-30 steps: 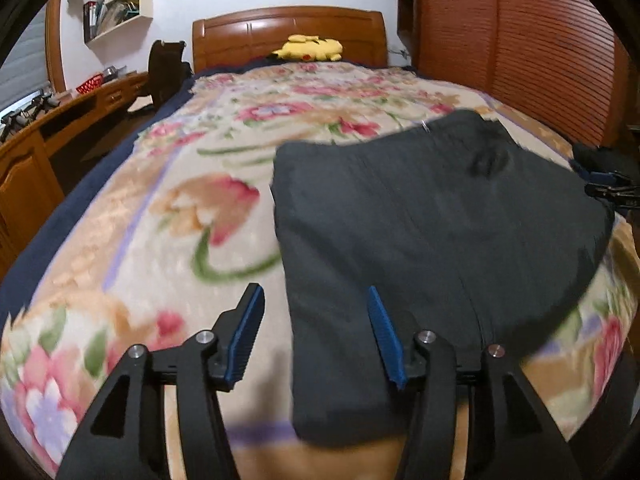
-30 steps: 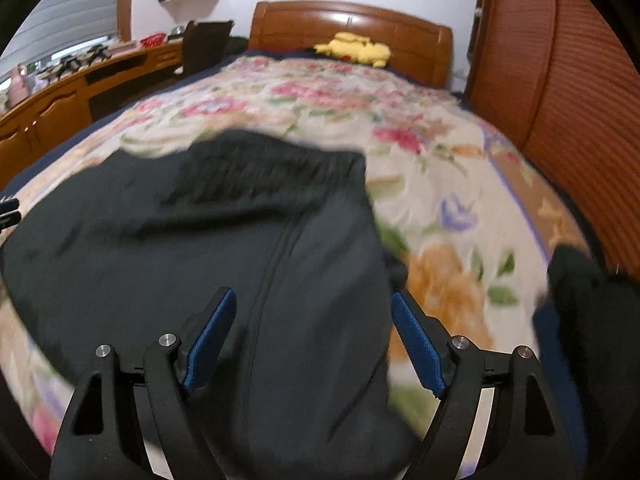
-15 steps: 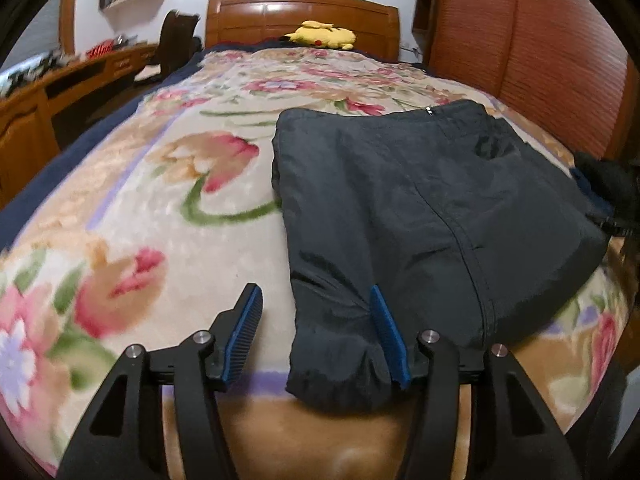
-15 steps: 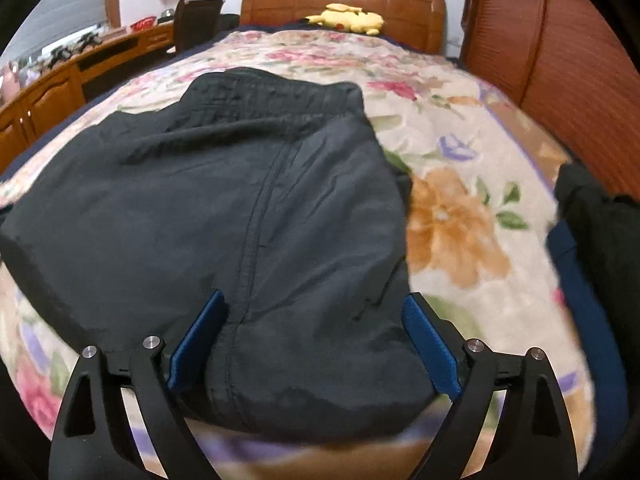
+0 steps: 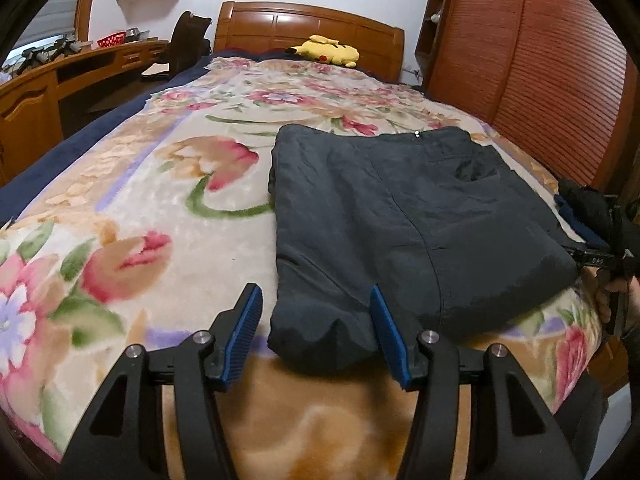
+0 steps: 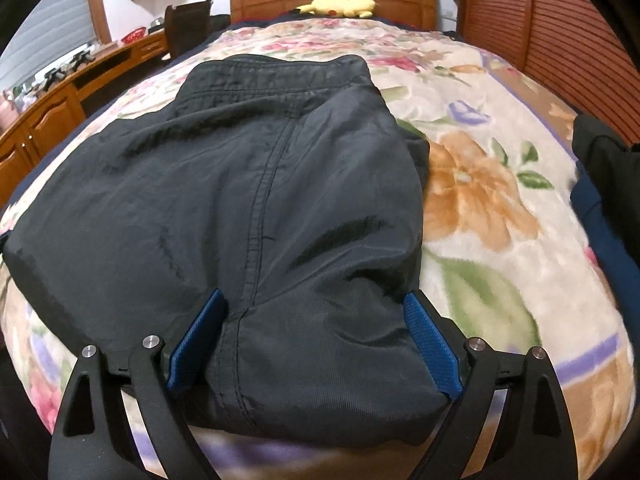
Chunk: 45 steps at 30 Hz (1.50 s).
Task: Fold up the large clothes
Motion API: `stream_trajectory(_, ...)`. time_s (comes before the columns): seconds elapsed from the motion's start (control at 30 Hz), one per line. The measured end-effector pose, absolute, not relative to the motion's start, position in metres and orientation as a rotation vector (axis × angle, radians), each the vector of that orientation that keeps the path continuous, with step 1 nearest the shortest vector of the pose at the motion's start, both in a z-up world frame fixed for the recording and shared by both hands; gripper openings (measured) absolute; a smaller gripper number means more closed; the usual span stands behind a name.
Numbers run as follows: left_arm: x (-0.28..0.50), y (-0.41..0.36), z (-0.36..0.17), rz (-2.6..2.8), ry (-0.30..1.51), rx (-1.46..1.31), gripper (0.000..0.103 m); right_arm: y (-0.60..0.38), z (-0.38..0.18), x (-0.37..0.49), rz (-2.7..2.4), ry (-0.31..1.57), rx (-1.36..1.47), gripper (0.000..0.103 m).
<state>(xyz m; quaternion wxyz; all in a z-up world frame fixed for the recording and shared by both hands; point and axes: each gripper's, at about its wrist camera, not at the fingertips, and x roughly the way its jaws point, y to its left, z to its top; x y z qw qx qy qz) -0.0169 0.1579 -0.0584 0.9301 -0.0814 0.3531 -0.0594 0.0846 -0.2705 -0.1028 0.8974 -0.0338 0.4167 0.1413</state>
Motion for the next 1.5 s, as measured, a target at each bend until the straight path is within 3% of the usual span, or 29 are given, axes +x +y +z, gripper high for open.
stream_trajectory(0.1, -0.004, 0.156, -0.069, -0.133, 0.782, -0.170, 0.055, -0.272, -0.104, 0.085, 0.318, 0.872, -0.050, 0.086)
stream_trajectory(0.2, 0.000, 0.154, -0.072, -0.139, 0.782, -0.165, 0.055, -0.270, -0.101, 0.081, 0.352, 0.868, -0.037, 0.073)
stream_trajectory(0.23, 0.001, 0.153, -0.073, -0.142, 0.785, -0.164, 0.051, -0.268, -0.100, 0.077, 0.357, 0.861, -0.045, 0.065)
stream_trajectory(0.27, 0.003, 0.152, -0.073, -0.167, 0.788, -0.175, 0.036, -0.266, -0.098, 0.074, 0.363, 0.850, -0.057, 0.055)
stream_trajectory(0.3, 0.004, 0.151, -0.073, -0.199, 0.797, -0.188, 0.031, -0.265, -0.095, 0.071, 0.367, 0.838, -0.068, 0.049)
stream_trajectory(0.37, 0.004, 0.143, -0.072, -0.189, 0.801, -0.146, 0.012, -0.264, -0.088, 0.063, 0.373, 0.812, -0.088, 0.028)
stream_trajectory(0.47, -0.002, 0.133, -0.066, -0.164, 0.792, -0.072, 0.004, -0.260, -0.073, 0.049, 0.369, 0.762, -0.125, 0.021)
stream_trajectory(0.57, -0.011, 0.137, -0.057, -0.163, 0.766, -0.082, 0.003, -0.260, -0.060, 0.039, 0.368, 0.728, -0.143, 0.018)
stream_trajectory(0.93, -0.069, 0.141, -0.034, -0.172, 0.675, -0.075, 0.005, -0.271, -0.038, -0.018, 0.436, 0.731, -0.168, 0.018)
stream_trajectory(1.0, -0.070, 0.137, -0.036, -0.140, 0.663, -0.049, 0.006, -0.271, -0.041, -0.020, 0.423, 0.749, -0.181, 0.022)
stream_trajectory(1.13, -0.071, 0.136, -0.041, -0.102, 0.642, -0.052, 0.008, -0.280, -0.035, -0.014, 0.376, 0.739, -0.192, 0.046)
stream_trajectory(1.27, -0.070, 0.134, -0.043, -0.081, 0.626, -0.053, 0.008, -0.294, -0.014, 0.003, 0.342, 0.679, -0.179, 0.061)
stream_trajectory(1.5, -0.069, 0.129, -0.047, -0.059, 0.622, -0.047, 0.008, -0.292, -0.014, 0.095, 0.293, 0.713, -0.186, 0.066)
